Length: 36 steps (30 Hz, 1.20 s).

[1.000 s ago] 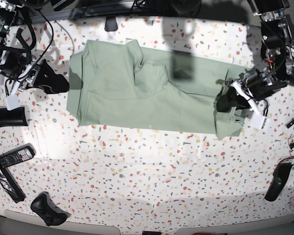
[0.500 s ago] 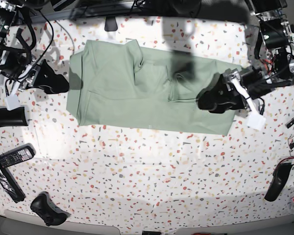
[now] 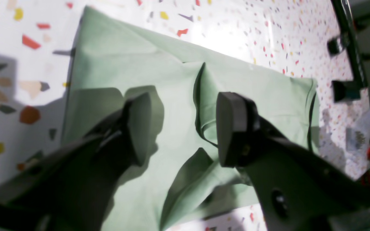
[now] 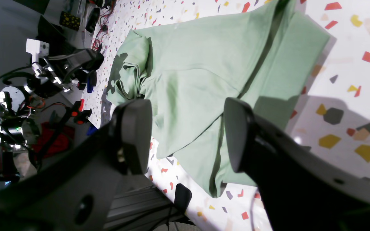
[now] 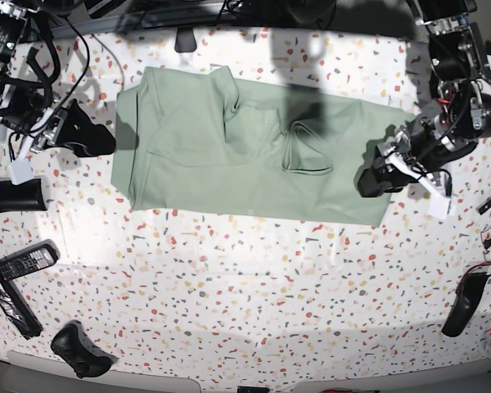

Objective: Fold the T-shirt properly

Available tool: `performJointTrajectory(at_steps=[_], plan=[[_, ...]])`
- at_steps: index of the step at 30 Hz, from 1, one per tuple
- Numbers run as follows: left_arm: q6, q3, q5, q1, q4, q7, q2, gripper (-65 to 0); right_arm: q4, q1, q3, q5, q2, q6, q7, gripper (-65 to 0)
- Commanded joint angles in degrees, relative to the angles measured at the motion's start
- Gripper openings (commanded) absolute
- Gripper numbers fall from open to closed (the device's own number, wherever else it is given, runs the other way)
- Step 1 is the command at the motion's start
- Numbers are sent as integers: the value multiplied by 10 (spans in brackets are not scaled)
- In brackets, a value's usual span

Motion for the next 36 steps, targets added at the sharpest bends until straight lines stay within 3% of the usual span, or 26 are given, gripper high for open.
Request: performJointTrajectory(at_steps=[1,4,7,10,14,22,25,28,31,33,36], plan=[[-5,3,-13,-7,11,-11,7,-356,9,5,3,18,11,3,7,-305],[-7,23,-4,-6,10,-13,38,-359,9,5,3,18,11,3,7,-305],[-6,61,97,-6,9,-46,76,-359,9,5,3,18,11,3,7,-305],[40,100,203,-7,9,-80,92,-359,9,5,3,18,11,3,7,-305],[80,117,263,-8,9,-104,91,-358,9,5,3,18,11,3,7,-305],[80,117,250,-6,9,-75,92,-358,9,5,3,18,11,3,7,-305],[75,118,165,-6,9,-56,92,-358,9,5,3,18,11,3,7,-305],[44,131,76,-9,9,-93,92,-358,9,5,3,18,11,3,7,-305],[34,180,42,-10,9,-131,92,-358,9,5,3,18,11,3,7,-305],[20,225,52,-10,9,-157,92,-358,9,5,3,18,11,3,7,-305],[33,271,167,-22,10,-164,91,-358,9,5,3,18,11,3,7,-305]])
